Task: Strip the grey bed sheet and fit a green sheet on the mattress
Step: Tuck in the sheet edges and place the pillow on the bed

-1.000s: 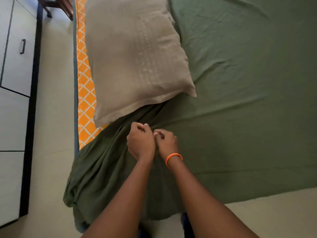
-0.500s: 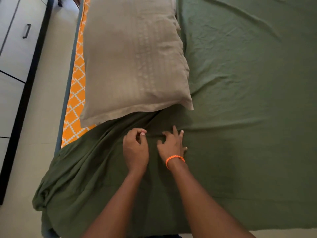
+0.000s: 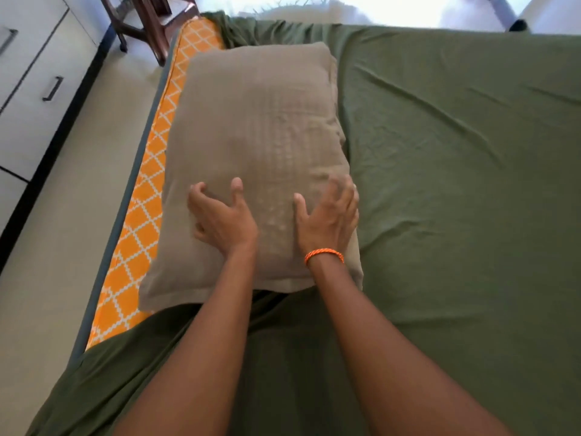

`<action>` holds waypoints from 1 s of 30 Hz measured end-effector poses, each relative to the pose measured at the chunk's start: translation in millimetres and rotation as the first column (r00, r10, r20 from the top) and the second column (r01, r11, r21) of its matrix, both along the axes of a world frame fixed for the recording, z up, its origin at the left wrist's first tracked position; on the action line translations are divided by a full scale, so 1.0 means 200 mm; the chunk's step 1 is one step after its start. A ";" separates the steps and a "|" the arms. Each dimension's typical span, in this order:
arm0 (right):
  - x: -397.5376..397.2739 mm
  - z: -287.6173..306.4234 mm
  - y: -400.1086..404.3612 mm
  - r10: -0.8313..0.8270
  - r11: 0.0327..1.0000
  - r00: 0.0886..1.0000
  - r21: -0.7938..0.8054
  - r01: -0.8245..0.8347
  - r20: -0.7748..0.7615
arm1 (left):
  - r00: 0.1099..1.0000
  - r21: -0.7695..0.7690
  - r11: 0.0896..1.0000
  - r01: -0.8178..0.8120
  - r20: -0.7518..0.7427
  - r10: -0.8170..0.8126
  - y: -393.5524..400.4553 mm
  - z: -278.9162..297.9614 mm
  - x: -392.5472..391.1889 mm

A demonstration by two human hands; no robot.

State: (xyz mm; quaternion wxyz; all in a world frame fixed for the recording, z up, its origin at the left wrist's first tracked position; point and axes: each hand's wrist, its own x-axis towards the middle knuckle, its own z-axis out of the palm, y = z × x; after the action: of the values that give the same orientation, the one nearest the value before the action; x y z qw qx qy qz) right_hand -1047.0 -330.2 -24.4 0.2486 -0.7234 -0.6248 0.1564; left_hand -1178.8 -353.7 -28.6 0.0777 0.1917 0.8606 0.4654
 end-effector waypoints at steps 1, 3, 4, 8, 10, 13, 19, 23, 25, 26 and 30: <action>0.01 0.00 0.07 -0.006 0.998 1.000 -0.063 0.005 -0.019 | 0.999 0.016 1.000 -0.007 0.040 0.006 0.05 0.00 -0.05; 0.03 -0.01 0.17 0.058 0.985 0.998 -0.167 -0.050 0.041 | 1.000 -0.116 0.993 0.009 0.003 -0.009 0.11 -0.01 -0.15; 0.03 -0.02 0.20 0.102 0.974 0.992 -0.210 -0.085 0.073 | 0.999 -0.221 0.975 0.017 -0.025 -0.024 0.12 -0.02 -0.20; 0.06 -0.07 0.32 -0.032 0.867 0.985 -0.494 -0.056 -0.168 | 0.996 -0.476 0.879 0.026 0.086 0.017 0.15 -0.05 -0.29; 0.09 -0.10 0.32 -0.106 0.825 0.963 -0.563 -0.053 -0.246 | 0.992 -0.508 0.861 0.039 0.121 0.026 0.17 -0.04 -0.31; 0.09 -0.09 0.32 -0.041 0.917 0.959 -0.392 -0.075 -0.280 | 0.996 -0.390 0.921 0.026 0.089 0.009 0.20 0.00 -0.33; 0.18 0.13 0.36 -0.044 0.995 0.916 -0.096 0.006 -0.398 | 0.994 -0.158 0.987 -0.007 -0.104 -0.010 0.27 0.25 -0.08; 0.50 0.24 0.44 -0.066 0.998 0.928 -0.020 0.064 -0.367 | 0.995 -0.112 0.994 0.017 -0.093 -0.028 0.32 0.35 0.25; 0.71 0.26 0.46 -0.075 0.996 0.942 0.014 0.084 -0.326 | 0.999 -0.090 0.995 0.049 -0.009 -0.050 0.33 0.36 0.45; 0.83 0.26 0.47 -0.087 0.994 0.948 0.038 0.104 -0.305 | 0.997 -0.071 0.995 0.074 0.028 -0.072 0.33 0.36 0.57; 1.32 0.21 0.45 -0.197 0.972 0.957 0.085 0.219 -0.212 | 0.969 0.056 0.977 0.208 0.127 -0.214 0.35 0.32 1.07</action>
State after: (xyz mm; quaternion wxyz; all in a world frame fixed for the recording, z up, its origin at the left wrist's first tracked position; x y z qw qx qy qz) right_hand -783.5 -239.9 18.2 0.3645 -0.7512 -0.5240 0.1682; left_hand -965.2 -284.2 35.0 0.1798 0.2523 0.8183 0.4841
